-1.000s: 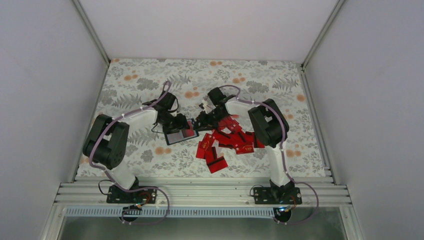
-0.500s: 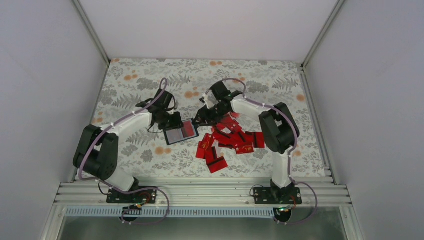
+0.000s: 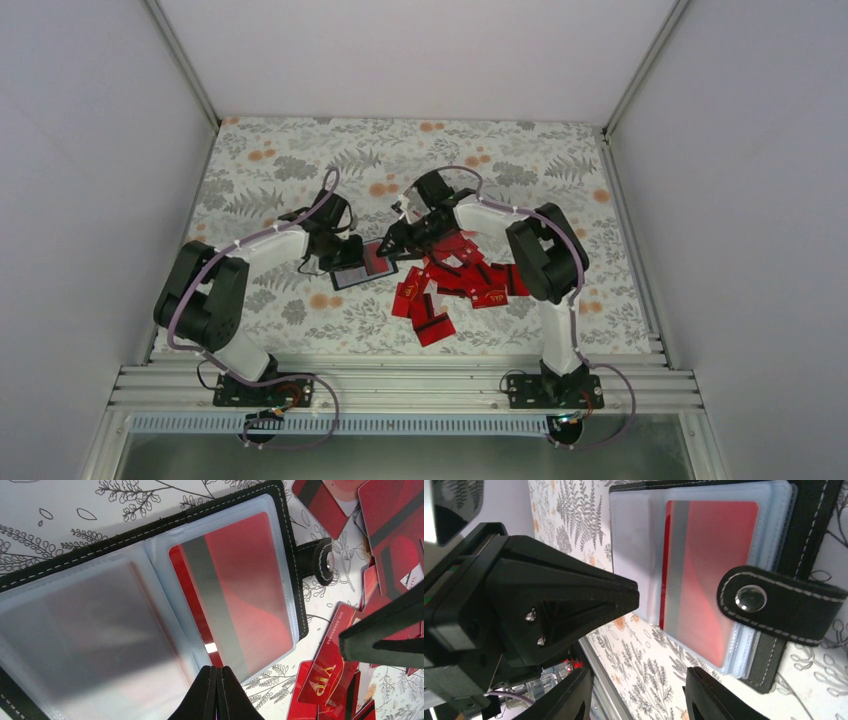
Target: Put the credit cards into the card holder
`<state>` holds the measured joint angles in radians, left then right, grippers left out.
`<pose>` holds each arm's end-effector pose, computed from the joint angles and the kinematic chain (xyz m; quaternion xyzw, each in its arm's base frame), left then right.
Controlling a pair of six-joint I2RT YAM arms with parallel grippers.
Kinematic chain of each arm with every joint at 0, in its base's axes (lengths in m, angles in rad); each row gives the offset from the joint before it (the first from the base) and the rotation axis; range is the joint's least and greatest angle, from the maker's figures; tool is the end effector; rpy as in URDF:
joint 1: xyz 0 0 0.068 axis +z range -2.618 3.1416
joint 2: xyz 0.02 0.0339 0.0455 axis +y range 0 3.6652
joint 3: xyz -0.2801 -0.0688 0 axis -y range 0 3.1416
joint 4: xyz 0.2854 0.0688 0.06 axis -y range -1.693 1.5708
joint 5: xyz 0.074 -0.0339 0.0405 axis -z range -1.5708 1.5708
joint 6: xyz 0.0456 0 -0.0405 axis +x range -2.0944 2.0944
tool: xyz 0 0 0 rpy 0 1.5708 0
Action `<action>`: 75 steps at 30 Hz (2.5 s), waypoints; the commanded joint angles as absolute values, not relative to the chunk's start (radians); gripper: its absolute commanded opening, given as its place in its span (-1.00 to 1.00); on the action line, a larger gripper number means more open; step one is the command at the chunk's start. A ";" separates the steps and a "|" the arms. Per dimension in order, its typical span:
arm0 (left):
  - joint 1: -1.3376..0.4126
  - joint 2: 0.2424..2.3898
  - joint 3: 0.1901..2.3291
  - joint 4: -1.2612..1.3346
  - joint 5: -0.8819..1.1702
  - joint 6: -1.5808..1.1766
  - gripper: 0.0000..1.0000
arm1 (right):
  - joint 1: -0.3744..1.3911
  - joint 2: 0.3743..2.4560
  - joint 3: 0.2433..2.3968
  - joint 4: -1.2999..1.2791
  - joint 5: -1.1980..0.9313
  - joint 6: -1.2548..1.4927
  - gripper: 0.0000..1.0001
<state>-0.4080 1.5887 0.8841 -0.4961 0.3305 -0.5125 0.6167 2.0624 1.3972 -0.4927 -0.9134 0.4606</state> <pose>0.2912 -0.1420 0.1452 -0.0204 0.9698 -0.2255 0.0908 0.3500 0.2924 0.1382 0.1586 -0.8687 -0.4649 0.0635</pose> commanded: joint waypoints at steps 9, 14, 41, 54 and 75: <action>-0.412 1.657 0.882 -0.439 0.366 -0.516 -0.95 | 0.639 2.177 1.512 -0.533 -0.898 0.455 -0.07; -0.412 1.683 0.888 -0.440 0.361 -0.504 -0.95 | 0.639 2.194 1.531 -0.575 -0.827 0.433 -0.10; -0.412 1.753 0.920 -0.437 0.369 -0.471 -0.95 | 0.649 2.205 1.529 -0.563 -0.868 0.411 -0.11; -0.414 1.683 0.947 -0.485 0.353 -0.489 -0.95 | 0.660 2.187 1.534 -0.556 -0.873 0.418 -0.12; -0.413 1.435 0.919 -0.620 0.257 -0.535 -0.95 | 0.692 2.172 1.579 -0.568 -0.849 0.464 -0.12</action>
